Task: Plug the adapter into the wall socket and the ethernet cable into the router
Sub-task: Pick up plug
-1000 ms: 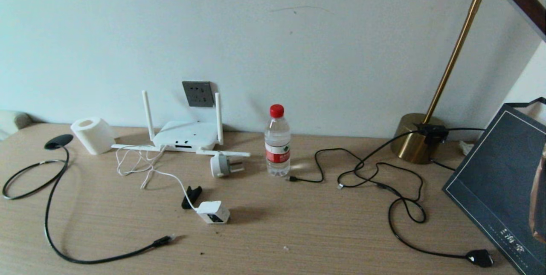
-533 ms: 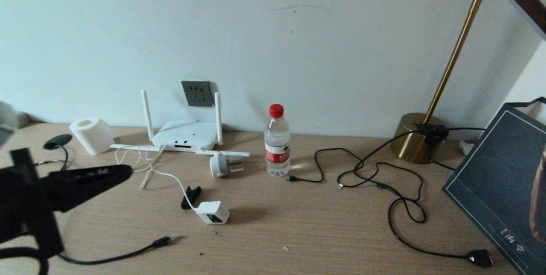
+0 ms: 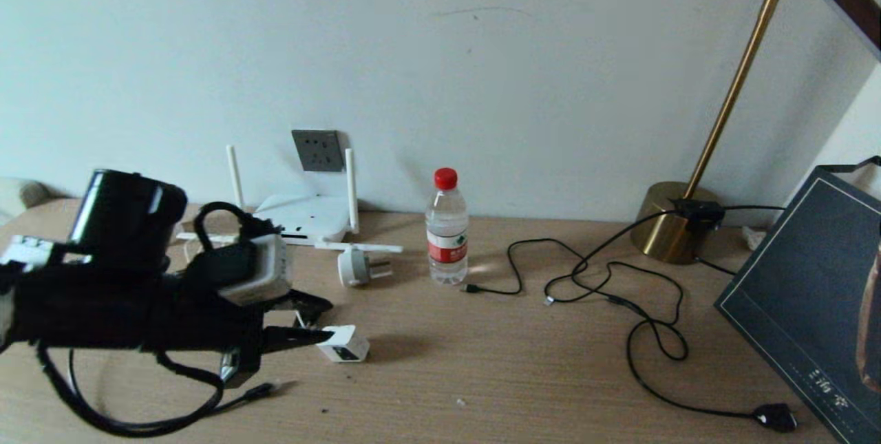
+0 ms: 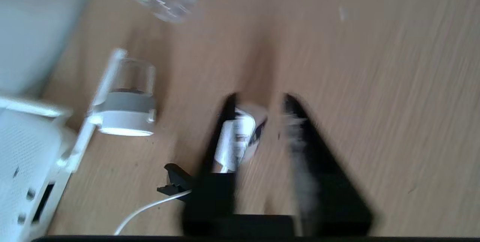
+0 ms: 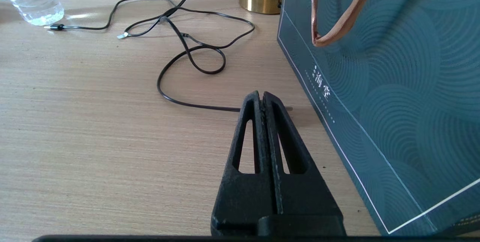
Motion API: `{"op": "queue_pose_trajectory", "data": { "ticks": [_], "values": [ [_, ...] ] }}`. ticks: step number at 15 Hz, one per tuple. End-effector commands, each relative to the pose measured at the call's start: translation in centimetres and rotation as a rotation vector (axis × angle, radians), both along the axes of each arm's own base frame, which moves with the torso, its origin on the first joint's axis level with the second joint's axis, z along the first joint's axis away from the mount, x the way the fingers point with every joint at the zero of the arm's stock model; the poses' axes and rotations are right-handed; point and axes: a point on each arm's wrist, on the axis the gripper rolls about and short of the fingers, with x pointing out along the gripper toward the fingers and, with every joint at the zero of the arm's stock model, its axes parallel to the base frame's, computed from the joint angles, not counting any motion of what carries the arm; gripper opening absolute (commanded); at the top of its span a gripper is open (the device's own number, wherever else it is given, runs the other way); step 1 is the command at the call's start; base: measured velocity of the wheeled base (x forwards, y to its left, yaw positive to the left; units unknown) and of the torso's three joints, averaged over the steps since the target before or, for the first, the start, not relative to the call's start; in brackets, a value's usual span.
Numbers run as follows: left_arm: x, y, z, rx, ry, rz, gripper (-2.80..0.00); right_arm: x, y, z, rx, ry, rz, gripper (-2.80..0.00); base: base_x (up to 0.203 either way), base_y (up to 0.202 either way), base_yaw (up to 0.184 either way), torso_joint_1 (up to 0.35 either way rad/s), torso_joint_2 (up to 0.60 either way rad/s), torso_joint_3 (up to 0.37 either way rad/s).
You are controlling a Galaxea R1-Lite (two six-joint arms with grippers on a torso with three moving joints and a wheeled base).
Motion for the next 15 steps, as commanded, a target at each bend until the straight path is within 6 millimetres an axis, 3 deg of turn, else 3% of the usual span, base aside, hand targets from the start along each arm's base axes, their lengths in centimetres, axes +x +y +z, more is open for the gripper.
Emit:
{"op": "queue_pose_trajectory", "data": {
  "ticks": [1,5,10,15],
  "values": [
    [1.7,-0.2,-1.0,0.055,0.052,-0.007,0.00,0.0,0.0,0.0,0.000,0.000,0.000,-2.80,0.000,0.000,0.000,0.000,0.00,0.000],
    [4.4,0.6,-1.9,0.184,0.042,-0.116,0.00,0.0,0.0,0.0,0.000,0.000,0.000,-2.80,0.000,0.000,0.000,0.000,0.00,0.000],
    [8.3,2.4,-1.3,0.374,0.086,-0.260,0.00,0.0,0.0,0.0,0.000,0.000,0.000,-2.80,0.000,0.000,0.000,0.000,0.00,0.000],
    [9.9,1.0,-3.2,0.389,0.170,-0.292,0.00,0.0,0.0,0.0,0.000,0.000,0.000,-2.80,0.000,0.000,0.000,0.000,0.00,0.000]
  ]
}}
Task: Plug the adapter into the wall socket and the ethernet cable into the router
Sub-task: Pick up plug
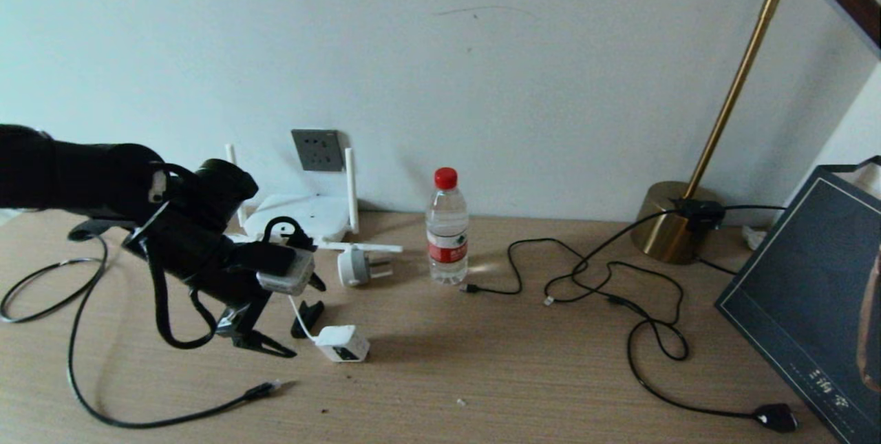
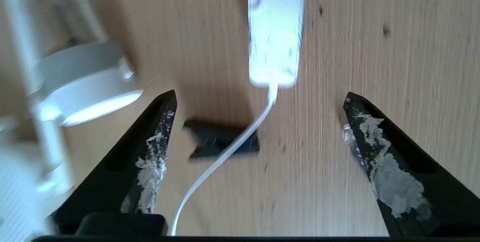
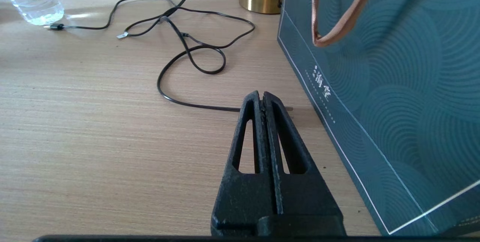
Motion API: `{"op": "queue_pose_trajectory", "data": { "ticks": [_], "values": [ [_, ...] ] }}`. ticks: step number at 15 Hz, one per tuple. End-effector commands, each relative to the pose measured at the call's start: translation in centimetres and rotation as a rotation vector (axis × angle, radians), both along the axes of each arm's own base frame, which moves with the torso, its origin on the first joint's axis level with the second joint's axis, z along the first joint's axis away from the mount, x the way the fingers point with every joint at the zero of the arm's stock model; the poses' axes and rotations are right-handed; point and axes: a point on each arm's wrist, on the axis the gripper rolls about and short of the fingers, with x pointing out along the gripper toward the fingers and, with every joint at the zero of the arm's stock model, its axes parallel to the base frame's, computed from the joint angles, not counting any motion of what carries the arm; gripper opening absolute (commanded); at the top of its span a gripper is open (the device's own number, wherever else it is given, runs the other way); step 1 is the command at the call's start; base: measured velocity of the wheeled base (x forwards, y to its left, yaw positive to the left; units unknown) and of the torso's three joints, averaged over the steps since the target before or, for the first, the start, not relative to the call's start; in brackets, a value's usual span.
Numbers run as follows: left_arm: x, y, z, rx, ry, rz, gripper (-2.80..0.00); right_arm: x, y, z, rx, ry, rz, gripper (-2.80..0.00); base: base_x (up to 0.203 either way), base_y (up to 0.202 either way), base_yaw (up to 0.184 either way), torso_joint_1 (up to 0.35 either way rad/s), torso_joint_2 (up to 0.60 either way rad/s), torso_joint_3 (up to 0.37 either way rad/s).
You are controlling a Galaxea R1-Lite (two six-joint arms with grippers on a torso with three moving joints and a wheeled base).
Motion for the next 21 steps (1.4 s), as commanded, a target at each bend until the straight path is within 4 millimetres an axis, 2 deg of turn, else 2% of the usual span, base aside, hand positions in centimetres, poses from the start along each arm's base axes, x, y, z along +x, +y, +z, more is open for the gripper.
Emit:
{"op": "queue_pose_trajectory", "data": {
  "ticks": [1,5,8,21],
  "values": [
    [0.8,-1.5,-1.4,-0.007,0.061,0.002,0.00,0.0,0.0,0.0,0.000,0.000,0.000,-2.80,0.000,0.000,0.000,0.000,0.00,0.000],
    [2.3,-4.7,-1.3,0.034,0.032,-0.031,0.00,0.0,0.0,0.0,0.000,0.000,0.000,-2.80,0.000,0.000,0.000,0.000,0.00,0.000],
    [2.2,-6.3,-1.0,0.064,0.043,-0.028,0.00,0.0,0.0,0.0,0.000,0.000,0.000,-2.80,0.000,0.000,0.000,0.000,0.00,0.000],
    [1.8,-6.7,-1.9,0.109,0.077,-0.015,0.00,0.0,0.0,0.0,0.000,0.000,0.000,-2.80,0.000,0.000,0.000,0.000,0.00,0.000]
  ]
}}
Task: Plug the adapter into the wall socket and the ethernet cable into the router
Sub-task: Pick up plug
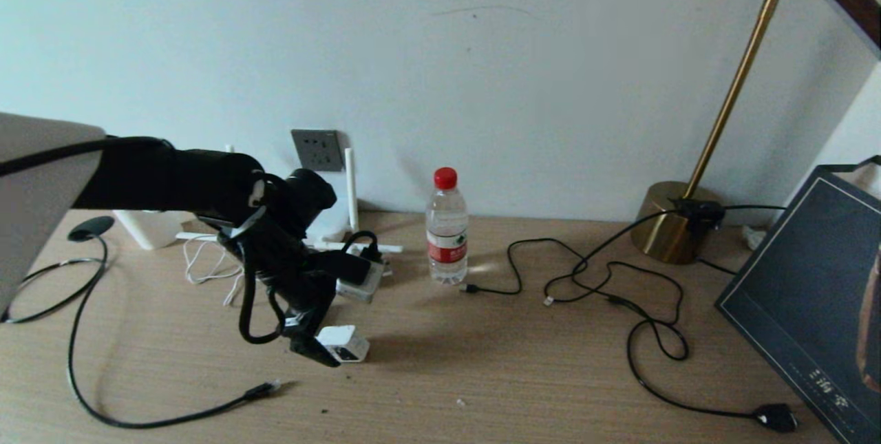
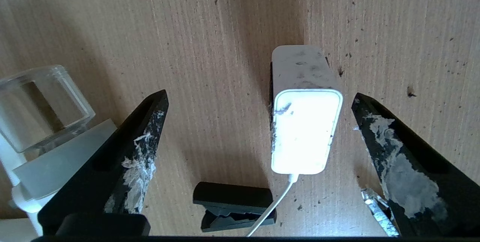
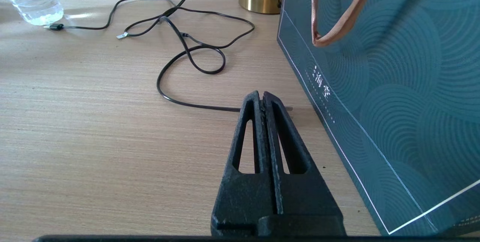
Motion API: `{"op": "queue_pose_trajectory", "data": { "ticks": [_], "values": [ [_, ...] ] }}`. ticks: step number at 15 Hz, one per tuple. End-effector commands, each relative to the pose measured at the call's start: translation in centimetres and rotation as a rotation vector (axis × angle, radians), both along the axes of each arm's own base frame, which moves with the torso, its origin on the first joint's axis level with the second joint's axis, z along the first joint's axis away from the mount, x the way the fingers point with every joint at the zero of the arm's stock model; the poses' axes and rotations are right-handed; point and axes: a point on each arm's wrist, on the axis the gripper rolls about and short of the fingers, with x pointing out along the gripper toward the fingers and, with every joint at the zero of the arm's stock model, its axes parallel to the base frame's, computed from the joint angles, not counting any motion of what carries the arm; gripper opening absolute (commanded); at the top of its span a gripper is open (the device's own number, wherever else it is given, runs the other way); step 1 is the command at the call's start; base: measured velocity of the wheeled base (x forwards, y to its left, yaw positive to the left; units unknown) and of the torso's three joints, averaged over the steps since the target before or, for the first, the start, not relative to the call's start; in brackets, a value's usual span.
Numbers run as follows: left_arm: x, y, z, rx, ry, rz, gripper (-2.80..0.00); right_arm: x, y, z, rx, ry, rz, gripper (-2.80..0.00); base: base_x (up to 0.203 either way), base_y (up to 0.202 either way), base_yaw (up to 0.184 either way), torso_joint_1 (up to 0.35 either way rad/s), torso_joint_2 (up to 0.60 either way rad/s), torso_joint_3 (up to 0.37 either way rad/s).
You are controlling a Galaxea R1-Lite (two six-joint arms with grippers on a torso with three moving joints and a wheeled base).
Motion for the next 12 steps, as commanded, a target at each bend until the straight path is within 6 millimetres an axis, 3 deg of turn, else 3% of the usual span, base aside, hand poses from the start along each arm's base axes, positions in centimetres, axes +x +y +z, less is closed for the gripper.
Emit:
{"op": "queue_pose_trajectory", "data": {
  "ticks": [1,10,11,12],
  "values": [
    [-0.20,0.06,-0.16,0.001,0.010,-0.001,0.00,0.01,0.00,0.00,0.000,0.001,0.000,-2.80,0.000,0.000,0.000,0.000,0.00,0.000],
    [-0.34,0.09,-0.94,0.004,0.037,0.006,0.00,0.01,0.00,0.00,0.000,0.001,0.000,-2.80,0.000,0.000,0.000,0.000,0.00,0.000],
    [-0.35,0.04,-0.94,0.004,0.037,0.004,-2.80,0.01,0.00,0.00,0.000,0.001,0.000,-2.80,0.000,0.000,0.000,0.000,0.00,0.000],
    [-0.36,0.04,-0.92,0.004,0.037,0.005,-2.80,0.01,0.00,0.00,0.000,0.001,0.000,-2.80,0.000,0.000,0.000,0.000,0.00,0.000]
  ]
}}
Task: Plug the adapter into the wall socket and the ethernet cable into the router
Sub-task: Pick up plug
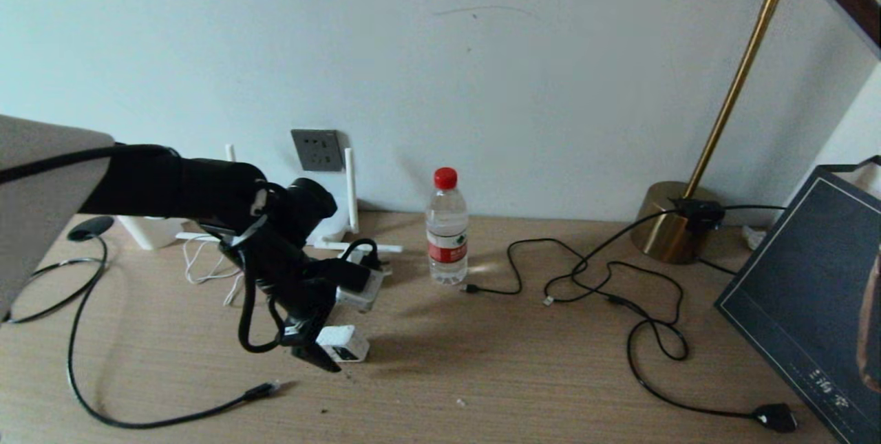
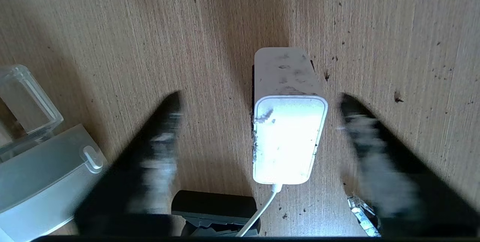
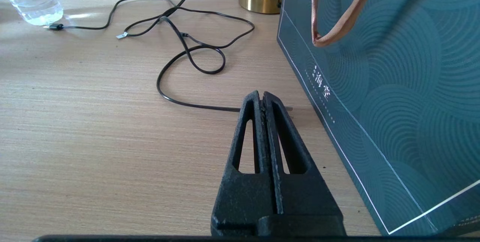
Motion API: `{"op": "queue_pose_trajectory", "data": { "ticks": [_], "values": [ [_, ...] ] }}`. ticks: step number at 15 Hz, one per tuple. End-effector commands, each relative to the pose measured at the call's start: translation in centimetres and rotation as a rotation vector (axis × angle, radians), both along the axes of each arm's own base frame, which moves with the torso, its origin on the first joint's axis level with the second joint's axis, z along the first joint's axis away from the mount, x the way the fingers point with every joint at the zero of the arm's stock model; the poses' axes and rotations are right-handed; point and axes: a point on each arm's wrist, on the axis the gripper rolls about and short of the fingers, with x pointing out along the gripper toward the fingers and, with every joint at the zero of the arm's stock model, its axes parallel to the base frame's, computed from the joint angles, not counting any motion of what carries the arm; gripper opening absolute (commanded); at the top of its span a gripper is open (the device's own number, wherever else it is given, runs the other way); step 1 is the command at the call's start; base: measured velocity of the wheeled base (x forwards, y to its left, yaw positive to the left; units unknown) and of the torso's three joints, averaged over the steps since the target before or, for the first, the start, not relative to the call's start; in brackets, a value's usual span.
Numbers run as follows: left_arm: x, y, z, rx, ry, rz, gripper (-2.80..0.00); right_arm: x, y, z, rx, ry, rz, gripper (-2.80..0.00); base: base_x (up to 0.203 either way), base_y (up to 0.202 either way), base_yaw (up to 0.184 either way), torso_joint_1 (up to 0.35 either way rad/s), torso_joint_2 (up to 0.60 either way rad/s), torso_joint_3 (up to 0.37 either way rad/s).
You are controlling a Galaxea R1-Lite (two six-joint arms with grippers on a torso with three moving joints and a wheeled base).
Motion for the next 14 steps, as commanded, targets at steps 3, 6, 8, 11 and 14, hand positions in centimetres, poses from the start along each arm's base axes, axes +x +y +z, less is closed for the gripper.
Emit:
{"op": "queue_pose_trajectory", "data": {
  "ticks": [3,6,8,11,14],
  "values": [
    [-0.1,0.0,0.1,0.002,-0.001,-0.008,-2.80,0.0,0.0,0.0,0.000,0.001,0.000,-2.80,0.000,0.000,0.000,0.000,0.00,0.000],
    [-0.2,0.1,-0.1,0.004,0.006,-0.007,-2.80,0.0,0.0,0.0,0.000,0.001,0.000,-2.80,0.000,0.000,0.000,0.000,0.00,0.000],
    [-0.4,0.1,-0.5,0.006,0.012,-0.007,-2.80,0.0,0.0,0.0,0.000,0.001,0.000,-2.80,0.000,0.000,0.000,0.000,0.00,0.000],
    [-1.3,0.4,-0.4,-0.008,-0.002,-0.008,-2.80,0.0,0.0,0.0,0.000,0.001,0.000,-2.80,0.000,0.000,0.000,0.000,0.00,0.000],
    [-4.0,1.1,2.8,-0.082,-0.058,-0.003,-2.80,0.0,0.0,0.0,0.000,0.001,0.000,-2.80,0.000,0.000,0.000,0.000,0.00,0.000]
  ]
}}
